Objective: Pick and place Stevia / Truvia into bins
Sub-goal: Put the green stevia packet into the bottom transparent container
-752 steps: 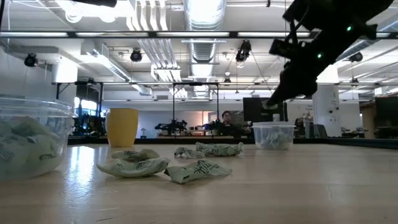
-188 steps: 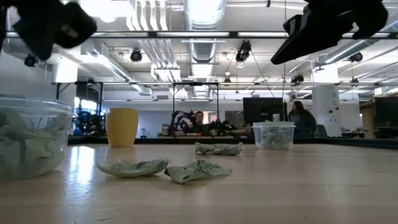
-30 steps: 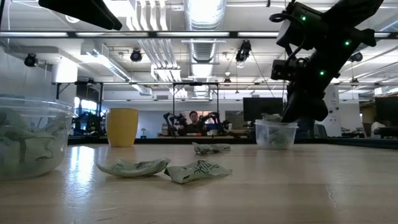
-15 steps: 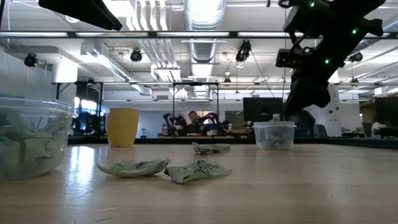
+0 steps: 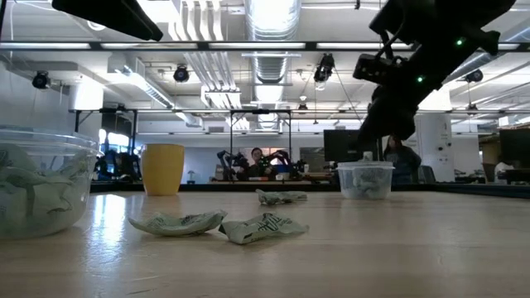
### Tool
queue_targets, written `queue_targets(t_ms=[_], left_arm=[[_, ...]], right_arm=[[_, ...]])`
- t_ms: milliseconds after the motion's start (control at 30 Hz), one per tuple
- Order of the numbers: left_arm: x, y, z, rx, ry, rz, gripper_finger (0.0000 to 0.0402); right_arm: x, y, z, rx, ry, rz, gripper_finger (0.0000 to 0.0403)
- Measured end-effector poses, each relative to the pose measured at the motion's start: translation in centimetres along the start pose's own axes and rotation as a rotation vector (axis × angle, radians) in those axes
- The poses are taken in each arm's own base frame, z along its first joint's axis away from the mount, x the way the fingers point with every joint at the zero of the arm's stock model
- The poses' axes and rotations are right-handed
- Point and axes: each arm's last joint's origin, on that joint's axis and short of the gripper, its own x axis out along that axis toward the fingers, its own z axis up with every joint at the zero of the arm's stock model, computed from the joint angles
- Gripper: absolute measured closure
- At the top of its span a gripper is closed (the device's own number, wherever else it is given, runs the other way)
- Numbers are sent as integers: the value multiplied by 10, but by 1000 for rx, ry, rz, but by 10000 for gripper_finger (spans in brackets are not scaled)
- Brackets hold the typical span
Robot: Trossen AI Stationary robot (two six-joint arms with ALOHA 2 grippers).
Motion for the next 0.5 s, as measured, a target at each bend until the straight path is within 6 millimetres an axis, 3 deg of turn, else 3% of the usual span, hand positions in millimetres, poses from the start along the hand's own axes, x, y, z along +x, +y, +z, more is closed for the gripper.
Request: queue_targets(t_ms=[267, 367, 500], left_arm=[[0, 1, 0, -5, -1, 2, 254], [1, -1, 0, -9, 4, -37, 254], [8, -14, 1, 46, -6, -220, 254]], right_arm=[[7, 27, 23, -136, -246, 490, 277], [9, 32, 24, -155, -260, 562, 284], [12, 35, 25, -161, -255, 595, 293]])
